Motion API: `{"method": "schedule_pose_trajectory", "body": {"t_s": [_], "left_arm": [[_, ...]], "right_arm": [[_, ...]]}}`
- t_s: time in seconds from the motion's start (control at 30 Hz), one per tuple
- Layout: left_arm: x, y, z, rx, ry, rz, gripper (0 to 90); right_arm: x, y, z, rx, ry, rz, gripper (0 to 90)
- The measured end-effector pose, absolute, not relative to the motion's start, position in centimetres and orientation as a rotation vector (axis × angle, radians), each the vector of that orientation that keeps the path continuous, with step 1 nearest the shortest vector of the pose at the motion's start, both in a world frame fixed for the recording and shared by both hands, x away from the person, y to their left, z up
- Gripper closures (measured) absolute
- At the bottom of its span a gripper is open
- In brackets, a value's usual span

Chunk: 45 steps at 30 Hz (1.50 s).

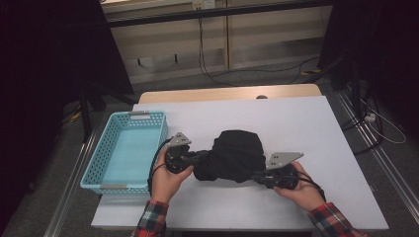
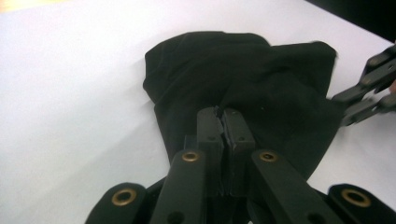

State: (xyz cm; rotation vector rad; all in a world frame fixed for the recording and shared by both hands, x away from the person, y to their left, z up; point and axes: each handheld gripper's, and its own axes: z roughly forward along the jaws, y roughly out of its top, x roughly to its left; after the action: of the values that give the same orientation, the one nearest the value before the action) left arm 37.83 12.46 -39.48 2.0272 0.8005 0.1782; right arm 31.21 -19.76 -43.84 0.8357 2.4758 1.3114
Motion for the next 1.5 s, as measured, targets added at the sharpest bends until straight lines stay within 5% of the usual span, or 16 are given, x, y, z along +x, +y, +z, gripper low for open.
{"method": "schedule_pose_trajectory", "body": {"t_s": [0.27, 0.53, 0.63, 0.77, 0.97, 1.33, 1.5], "left_arm": [[39.0, 12.4, -40.4, 2.003, 0.850, 0.158, 87.2], [39.5, 11.9, -41.5, 2.022, 0.855, 0.139, 85.3], [39.3, 12.0, -41.2, 2.016, 0.847, 0.153, 80.9], [38.5, 11.7, -40.0, 1.974, 0.819, 0.189, 56.2], [37.0, 10.6, -38.9, 2.012, 0.714, 0.186, 45.7], [35.9, 8.5, -40.8, 2.143, 0.651, 0.102, 57.6], [35.9, 8.1, -41.4, 2.190, 0.631, 0.061, 82.5]], "right_arm": [[33.1, -21.9, -40.5, 0.948, 2.211, 1.542, 86.2], [35.1, -21.5, -41.5, 1.048, 2.168, 1.497, 86.3], [35.3, -21.2, -41.8, 1.059, 2.175, 1.489, 86.2], [35.5, -20.9, -42.2, 1.072, 2.194, 1.466, 86.3], [35.5, -20.3, -42.4, 1.073, 2.203, 1.455, 86.1], [35.6, -20.1, -42.9, 1.095, 2.185, 1.426, 86.0], [35.7, -20.0, -43.2, 1.093, 2.192, 1.421, 85.4]]}}
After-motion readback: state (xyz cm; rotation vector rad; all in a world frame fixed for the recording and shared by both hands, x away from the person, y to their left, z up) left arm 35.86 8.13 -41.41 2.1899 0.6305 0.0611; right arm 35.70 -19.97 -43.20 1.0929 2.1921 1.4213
